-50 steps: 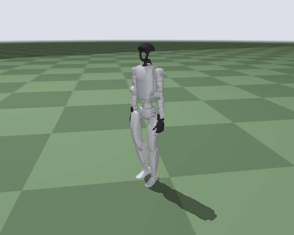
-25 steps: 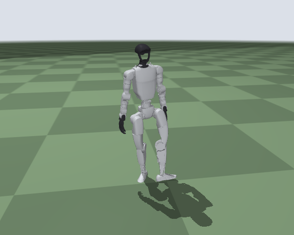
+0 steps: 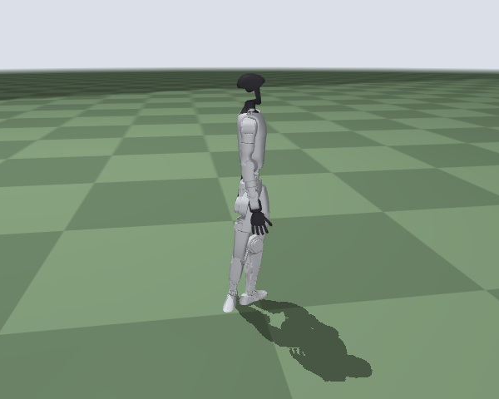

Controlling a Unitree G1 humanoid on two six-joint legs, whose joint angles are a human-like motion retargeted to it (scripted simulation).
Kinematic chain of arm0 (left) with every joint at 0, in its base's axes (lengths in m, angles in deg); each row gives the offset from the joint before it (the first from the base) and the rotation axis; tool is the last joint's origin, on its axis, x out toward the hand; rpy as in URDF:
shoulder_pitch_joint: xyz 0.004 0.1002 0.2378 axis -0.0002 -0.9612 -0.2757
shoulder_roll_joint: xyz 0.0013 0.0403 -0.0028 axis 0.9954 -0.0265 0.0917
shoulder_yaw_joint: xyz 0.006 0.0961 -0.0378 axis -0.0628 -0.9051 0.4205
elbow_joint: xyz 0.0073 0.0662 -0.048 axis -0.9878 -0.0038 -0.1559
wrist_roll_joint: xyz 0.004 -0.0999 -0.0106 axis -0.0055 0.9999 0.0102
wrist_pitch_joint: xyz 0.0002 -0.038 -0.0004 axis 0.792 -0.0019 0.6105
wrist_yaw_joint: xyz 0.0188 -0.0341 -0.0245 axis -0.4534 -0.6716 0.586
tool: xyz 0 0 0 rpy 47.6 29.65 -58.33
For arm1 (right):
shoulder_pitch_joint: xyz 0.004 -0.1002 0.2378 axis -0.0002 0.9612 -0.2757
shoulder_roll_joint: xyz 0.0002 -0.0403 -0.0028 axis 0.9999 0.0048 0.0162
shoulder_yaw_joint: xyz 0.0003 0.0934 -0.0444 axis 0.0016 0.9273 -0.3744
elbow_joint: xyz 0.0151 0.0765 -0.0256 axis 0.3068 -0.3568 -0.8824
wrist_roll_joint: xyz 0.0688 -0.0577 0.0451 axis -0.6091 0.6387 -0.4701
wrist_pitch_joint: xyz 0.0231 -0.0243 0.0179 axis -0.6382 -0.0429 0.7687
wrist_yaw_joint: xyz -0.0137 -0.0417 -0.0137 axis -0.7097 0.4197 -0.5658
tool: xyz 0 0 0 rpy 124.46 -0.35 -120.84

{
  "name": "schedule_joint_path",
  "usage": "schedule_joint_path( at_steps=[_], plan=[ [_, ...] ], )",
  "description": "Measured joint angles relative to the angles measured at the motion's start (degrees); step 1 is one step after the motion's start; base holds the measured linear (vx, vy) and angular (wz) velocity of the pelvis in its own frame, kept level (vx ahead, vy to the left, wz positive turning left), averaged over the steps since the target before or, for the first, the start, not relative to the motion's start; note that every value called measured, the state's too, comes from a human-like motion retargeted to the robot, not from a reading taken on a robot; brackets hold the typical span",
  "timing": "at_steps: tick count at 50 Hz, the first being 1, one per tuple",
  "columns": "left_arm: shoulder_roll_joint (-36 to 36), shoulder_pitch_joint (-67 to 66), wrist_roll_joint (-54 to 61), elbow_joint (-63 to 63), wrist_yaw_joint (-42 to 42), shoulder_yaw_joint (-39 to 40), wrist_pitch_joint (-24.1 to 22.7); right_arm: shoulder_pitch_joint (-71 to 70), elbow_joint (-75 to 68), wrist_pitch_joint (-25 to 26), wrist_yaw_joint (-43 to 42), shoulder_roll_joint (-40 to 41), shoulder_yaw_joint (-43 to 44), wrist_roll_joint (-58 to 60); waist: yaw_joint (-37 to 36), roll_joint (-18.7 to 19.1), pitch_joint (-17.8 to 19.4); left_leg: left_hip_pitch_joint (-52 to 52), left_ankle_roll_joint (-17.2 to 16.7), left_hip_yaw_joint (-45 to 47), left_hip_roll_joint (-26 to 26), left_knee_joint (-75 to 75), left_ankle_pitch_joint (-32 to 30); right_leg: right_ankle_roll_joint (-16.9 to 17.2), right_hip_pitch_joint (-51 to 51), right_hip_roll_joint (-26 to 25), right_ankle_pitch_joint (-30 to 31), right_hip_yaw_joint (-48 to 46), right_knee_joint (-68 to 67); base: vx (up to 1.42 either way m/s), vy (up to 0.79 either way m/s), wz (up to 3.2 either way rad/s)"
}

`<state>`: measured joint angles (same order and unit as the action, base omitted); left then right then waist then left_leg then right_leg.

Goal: Upper body actions

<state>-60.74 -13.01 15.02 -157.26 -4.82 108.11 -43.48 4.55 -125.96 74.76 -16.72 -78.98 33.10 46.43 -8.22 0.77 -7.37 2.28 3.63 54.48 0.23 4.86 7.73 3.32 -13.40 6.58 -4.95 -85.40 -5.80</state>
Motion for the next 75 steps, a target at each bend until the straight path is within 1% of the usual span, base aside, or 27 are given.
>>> schedule_joint_path(
  at_steps=[2,3,5,6,7,8,10,13,16,17,19,20,21,22,23,24,25,28,30,32,40,43,48,56,63,70,75],
  plan=[
    [-0.2,0.4,-0.7,-0.8,-0.2,-0.9,0.6,1.2,1.6,-0.5,0.3,-0.2,-0.1,1.7,0.8,3.2,-0.6,1.1,0.3,-4.7,-3.2,1.2,0.3,-3.9,-0.9,-0.1,5.9,-1.3,-5.3,0.32,0.23,1.71],
    [-0.2,0.7,-0.9,-0.8,-0.2,-1.4,0.7,1.5,1.9,-0.7,-0.3,-0.3,-0.3,2.0,1.2,5.2,-0.5,1.1,0.3,-6.2,-5.4,1.7,0.4,-6.5,-1.3,0.4,9.0,-0.7,-9.3,0.23,0.13,1.67],
    [-0.2,1.6,-1.1,-0.3,-0.9,-1.8,0.6,1.4,1.2,-0.7,-1.4,-0.6,-1.1,2.0,2.6,8.4,1.2,0.4,0.2,-8.8,-9.2,3.4,0.8,-12.9,-0.8,4.9,12.2,5.3,-22.1,0.18,0.07,1.64],
    [-0.2,2.3,-1.5,0.2,-1.7,-1.9,0.7,1.0,0.2,-0.4,-1.3,-0.6,-1.6,2.0,3.0,7.2,2.4,-0.2,0.6,-9.4,-7.7,3.5,0.9,-11.5,2.7,9.1,11.5,14.2,-28.9,0.20,0.04,1.52],
    [-0.1,2.9,-2.0,0.7,-2.4,-1.9,0.8,0.6,-0.7,0.0,-1.1,-0.5,-1.9,1.9,3.6,6.0,3.4,-0.4,1.0,-10.2,-6.3,3.4,0.8,-9.9,6.5,11.9,10.7,23.1,-34.3,0.15,-0.03,1.50],
    [0.1,3.5,-2.5,1.1,-3.0,-2.1,1.0,0.3,-1.7,0.6,-0.8,0.0,-2.0,1.7,4.2,4.7,3.9,-0.1,1.6,-11.2,-5.0,3.2,0.4,-8.0,11.0,11.8,9.8,32.2,-36.6,0.09,-0.09,1.77],
    [0.5,4.7,-3.3,1.7,-3.6,-2.7,1.2,0.2,-3.5,1.3,-0.4,1.0,-2.3,0.5,6.6,3.5,4.4,1.1,2.7,-14.8,-3.7,3.0,-0.5,-3.3,16.6,6.5,7.8,45.2,-36.0,0.12,-0.13,2.17],
    [1.1,5.9,-4.0,2.5,-4.7,-3.6,1.1,0.4,-5.9,1.0,0.1,2.0,-3.6,-1.2,9.4,2.8,3.9,2.8,3.4,-19.8,-3.0,2.7,-1.9,-2.5,18.7,0.8,4.5,52.1,-27.0,0.15,-0.16,2.09],
    [1.4,6.9,-5.5,3.4,-7.8,-4.4,1.6,0.4,-8.6,1.4,-0.8,2.5,-4.3,0.3,11.3,1.3,2.7,4.4,3.8,-25.9,-0.6,2.2,-3.2,-3.6,19.6,-1.2,1.7,56.0,-14.7,0.16,-0.17,1.91],
    [1.5,7.2,-6.1,3.7,-8.7,-4.6,1.8,0.4,-9.6,1.6,-1.1,2.5,-4.5,1.0,11.6,0.4,2.7,4.4,3.8,-27.7,0.6,1.9,-3.6,-4.3,20.1,-1.9,0.7,59.1,-10.8,0.23,-0.17,1.75],
    [1.4,7.5,-6.6,4.5,-9.1,-5.2,1.9,0.2,-11.2,1.8,-1.3,2.2,-5.2,2.0,11.5,-1.5,3.4,3.3,3.8,-30.5,3.1,1.4,-4.0,-5.1,21.1,-3.5,-0.7,69.0,-4.8,0.19,-0.15,1.54],
    [1.3,7.5,-6.6,4.8,-8.9,-5.6,1.7,0.2,-11.8,2.0,-1.3,2.1,-5.6,2.5,11.3,-2.3,3.8,2.5,3.8,-31.9,4.2,1.2,-4.1,-5.2,21.4,-4.2,-0.6,74.0,-2.3,0.17,-0.17,1.33],
    [1.3,7.7,-6.4,5.0,-8.7,-6.0,1.5,-0.2,-12.5,2.3,-1.4,2.0,-5.8,3.0,10.9,-3.0,4.8,1.5,3.7,-33.1,4.9,1.3,-4.0,-4.4,21.4,-3.6,3.4,76.1,-0.4,0.17,-0.17,1.13],
    [1.3,7.7,-6.3,5.1,-8.5,-6.4,1.4,-0.5,-13.0,2.5,-1.4,2.0,-6.0,3.6,10.1,-3.5,5.4,0.7,3.5,-34.0,5.3,1.7,-3.7,-3.9,21.2,-3.2,5.3,77.6,0.7,0.18,-0.14,0.74],
    [1.3,7.5,-6.3,5.0,-8.4,-6.6,1.3,-0.5,-13.2,2.6,-1.5,1.9,-6.3,4.2,8.8,-3.7,5.4,0.4,3.1,-34.2,5.0,2.3,-3.4,-3.6,20.5,-2.8,3.0,77.8,0.2,0.18,-0.10,0.44],
    [1.4,7.5,-6.6,4.8,-8.5,-6.8,1.4,-0.6,-13.3,2.8,-1.2,1.9,-6.2,4.8,7.5,-4.1,5.4,0.3,2.8,-34.4,5.0,3.2,-3.0,-3.5,19.8,-1.5,2.6,72.3,0.3,0.19,-0.07,0.28],
    [1.6,7.6,-6.9,4.3,-8.7,-7.1,1.6,-0.7,-13.3,3.1,-0.8,1.9,-6.0,5.4,6.1,-4.5,5.5,0.4,2.6,-34.7,5.1,4.1,-2.6,-3.6,19.0,0.3,3.2,63.9,0.6,0.16,-0.09,0.25],
    [0.8,7.1,-6.3,2.4,-5.8,-7.9,1.6,-1.0,-11.7,3.3,0.1,1.8,-4.8,6.1,1.8,-3.9,5.4,-0.3,2.4,-35.4,4.4,4.4,-2.4,-3.0,16.3,-1.3,3.3,65.4,3.2,0.10,-0.09,0.29],
    [0.6,5.8,-4.6,1.3,-4.3,-7.6,0.6,-1.2,-10.0,2.9,0.1,2.0,-4.8,6.3,2.0,-3.4,5.1,-1.4,2.1,-37.4,4.1,3.6,-2.7,-2.9,15.0,-1.8,3.1,64.7,3.8,0.14,-0.08,0.67],
    [0.5,4.2,-4.0,0.5,-4.7,-6.3,0.5,-1.4,-8.4,2.4,0.2,2.2,-5.8,6.1,3.1,-3.1,4.1,-1.8,1.9,-38.3,4.2,2.6,-3.3,-3.6,14.7,-2.4,2.4,64.7,3.7,0.18,-0.08,0.46],
    [0.7,2.7,-4.5,-2.8,-2.7,-5.6,2.2,-2.5,-4.4,0.4,3.5,3.1,-6.4,2.8,3.3,-2.1,2.4,-1.8,1.1,-41.9,4.1,1.0,-4.8,-4.5,12.9,-3.8,0.6,62.0,4.5,0.04,-0.04,0.38],
    [0.3,2.3,-5.2,-2.0,-3.3,-5.6,2.2,-2.4,-6.0,0.6,2.3,3.1,-6.7,3.4,2.4,-2.1,1.5,-1.1,1.0,-42.7,4.0,1.8,-4.6,-4.5,12.7,-3.8,0.3,61.3,4.6,0.07,0.02,0.21],
    [-0.3,3.2,-5.0,0.0,-4.2,-4.9,1.7,-3.1,-10.5,1.6,0.9,3.1,-8.3,4.2,1.1,-1.9,1.8,-1.9,0.9,-43.1,4.0,0.9,-5.0,-4.7,11.9,-4.2,-0.1,60.4,4.8,0.00,0.00,0.00],
    [-0.2,4.2,-4.5,1.1,-5.1,-5.3,1.5,-2.5,-15.7,2.8,-1.3,4.0,-10.5,6.3,1.2,-1.5,1.0,-2.9,1.2,-43.5,4.2,-1.4,-6.3,-4.6,11.4,-4.9,-0.4,59.5,5.0,0.01,0.00,0.02],
    [-0.1,4.3,-5.4,1.3,-6.1,-5.6,1.6,-1.7,-17.0,3.4,-1.6,4.6,-11.9,8.3,1.7,-1.3,0.2,-3.1,1.2,-42.8,3.9,-2.1,-6.6,-4.5,11.8,-5.1,-0.4,59.9,4.7,0.00,0.00,0.00],
    [0.1,4.3,-6.0,0.5,-7.1,-5.7,1.7,-1.7,-17.0,3.3,1.0,4.7,-12.0,8.4,2.0,-1.4,0.0,-3.1,1.3,-42.1,3.7,-2.0,-6.7,-4.4,12.1,-5.1,-0.4,60.4,4.2,0.00,0.00,0.00],
    [0.0,4.2,-6.0,-0.2,-6.9,-5.7,1.6,-2.0,-16.7,2.9,-0.3,4.6,-12.2,8.2,2.0,-1.6,-0.3,-2.8,1.2,-41.9,3.7,-1.9,-6.8,-4.4,12.7,-4.9,-0.4,60.9,3.9,0.00,0.00,0.00]
  ],
)
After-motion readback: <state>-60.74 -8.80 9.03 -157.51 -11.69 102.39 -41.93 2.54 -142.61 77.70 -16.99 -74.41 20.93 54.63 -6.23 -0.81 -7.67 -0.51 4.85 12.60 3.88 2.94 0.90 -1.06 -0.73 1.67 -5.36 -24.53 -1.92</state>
